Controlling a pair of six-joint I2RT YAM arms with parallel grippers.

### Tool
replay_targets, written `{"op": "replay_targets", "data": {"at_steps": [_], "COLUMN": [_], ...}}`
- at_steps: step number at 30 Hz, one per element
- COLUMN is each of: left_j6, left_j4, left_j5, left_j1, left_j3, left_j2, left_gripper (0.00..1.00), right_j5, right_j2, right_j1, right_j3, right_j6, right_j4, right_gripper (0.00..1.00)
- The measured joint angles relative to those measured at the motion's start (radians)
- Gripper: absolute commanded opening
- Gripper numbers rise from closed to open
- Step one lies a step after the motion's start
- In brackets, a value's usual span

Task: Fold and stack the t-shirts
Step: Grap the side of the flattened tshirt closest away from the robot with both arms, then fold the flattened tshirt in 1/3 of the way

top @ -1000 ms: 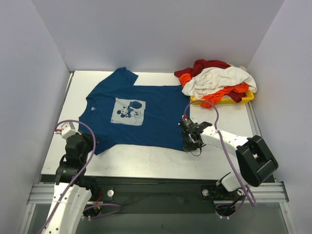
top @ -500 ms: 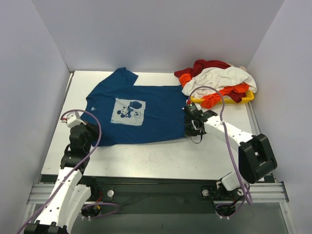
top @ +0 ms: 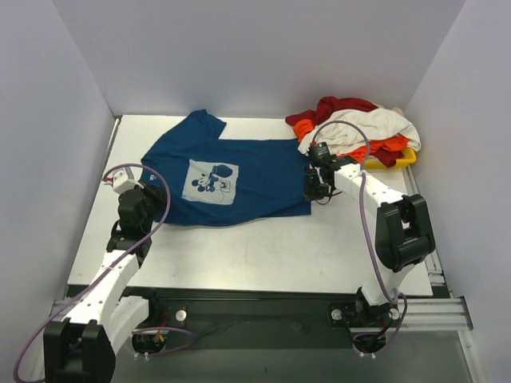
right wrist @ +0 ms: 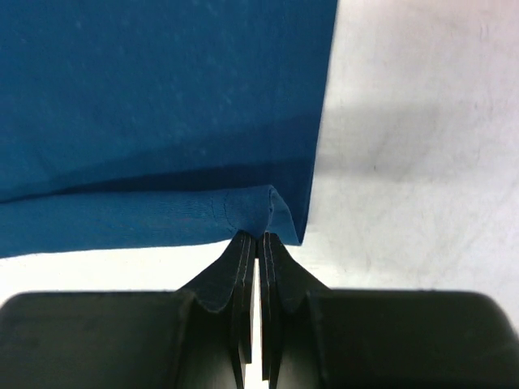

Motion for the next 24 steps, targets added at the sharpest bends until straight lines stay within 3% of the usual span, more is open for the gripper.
{"op": "replay_targets", "data": {"at_steps": [14,24], "left_j6": [0.0,0.025], "left_j4": [0.208,0.28], "left_j5": [0.187,0.285], "left_j1": [0.128,0.15], "left_j3": [0.151,0.306], "left_j2": [0.282,0.507], "left_gripper": [0.0,0.0], "right_j5": [-0.072,-0.098], "right_j2": [0.169,0.269], "right_j1": [-0.067,-0.098], "right_j3": [0.191,0.323], "right_j6": [-0.036,-0.053], "right_j4": [-0.031,-0.066], "right_gripper": [0.0,0.0]}}
